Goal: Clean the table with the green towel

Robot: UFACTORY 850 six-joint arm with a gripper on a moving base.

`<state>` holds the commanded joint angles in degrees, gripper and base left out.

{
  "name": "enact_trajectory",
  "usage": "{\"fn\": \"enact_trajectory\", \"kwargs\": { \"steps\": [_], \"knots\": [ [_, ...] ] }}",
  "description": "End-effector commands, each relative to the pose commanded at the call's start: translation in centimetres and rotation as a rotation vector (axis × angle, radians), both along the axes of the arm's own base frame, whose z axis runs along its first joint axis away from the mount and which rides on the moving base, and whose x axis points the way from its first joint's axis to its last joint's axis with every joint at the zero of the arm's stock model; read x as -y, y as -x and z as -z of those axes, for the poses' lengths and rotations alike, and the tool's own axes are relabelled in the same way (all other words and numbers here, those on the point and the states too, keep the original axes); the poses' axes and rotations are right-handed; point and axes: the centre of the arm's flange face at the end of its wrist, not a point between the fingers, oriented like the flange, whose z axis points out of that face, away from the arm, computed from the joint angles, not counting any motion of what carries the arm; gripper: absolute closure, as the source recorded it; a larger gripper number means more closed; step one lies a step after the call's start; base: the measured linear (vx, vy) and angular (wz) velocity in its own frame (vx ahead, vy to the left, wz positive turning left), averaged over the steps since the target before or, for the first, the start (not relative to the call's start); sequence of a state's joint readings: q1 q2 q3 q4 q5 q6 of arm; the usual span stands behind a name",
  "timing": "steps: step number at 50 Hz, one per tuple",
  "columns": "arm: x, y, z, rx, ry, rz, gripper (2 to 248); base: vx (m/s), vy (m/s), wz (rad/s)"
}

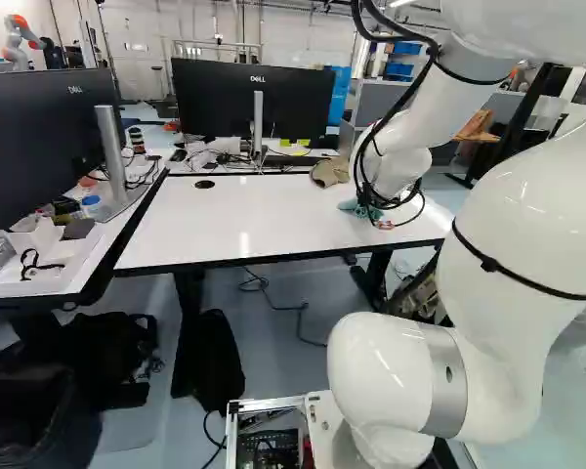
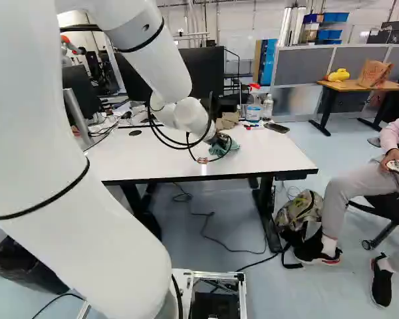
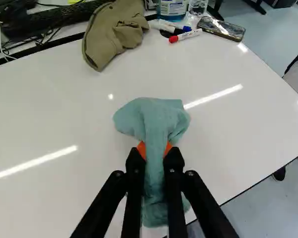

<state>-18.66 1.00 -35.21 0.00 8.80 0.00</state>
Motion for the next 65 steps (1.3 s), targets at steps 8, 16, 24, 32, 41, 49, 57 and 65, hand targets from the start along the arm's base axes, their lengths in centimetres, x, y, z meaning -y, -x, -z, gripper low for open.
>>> {"fn": "enact_trajectory", "kwargs": {
  "steps": [8,16,24,32,41,49,57,65],
  "knots": [
    [0.0,0.0,0.0,0.001,0.0,0.0,200,0.0,0.0,0.0],
    [-0.3,-0.4,-0.6,0.014,0.005,-0.011,200,0.0,0.0,0.0],
    [-1.3,-1.1,-1.5,0.033,0.01,-0.035,200,0.0,0.0,0.0],
    [-2.5,-1.2,-2.4,0.052,0.016,-0.063,200,0.0,0.0,0.0],
    [-4.0,-0.8,-3.4,0.075,0.022,-0.094,200,0.0,0.0,0.0],
    [-5.2,-0.7,-3.4,0.076,0.021,-0.122,200,0.0,0.0,0.0],
    [-6.4,-0.6,-3.3,0.077,0.02,-0.151,200,0.0,0.0,0.0],
    [-7.7,-0.2,-3.3,0.078,0.019,-0.179,200,0.0,0.0,0.0]
  ]
}}
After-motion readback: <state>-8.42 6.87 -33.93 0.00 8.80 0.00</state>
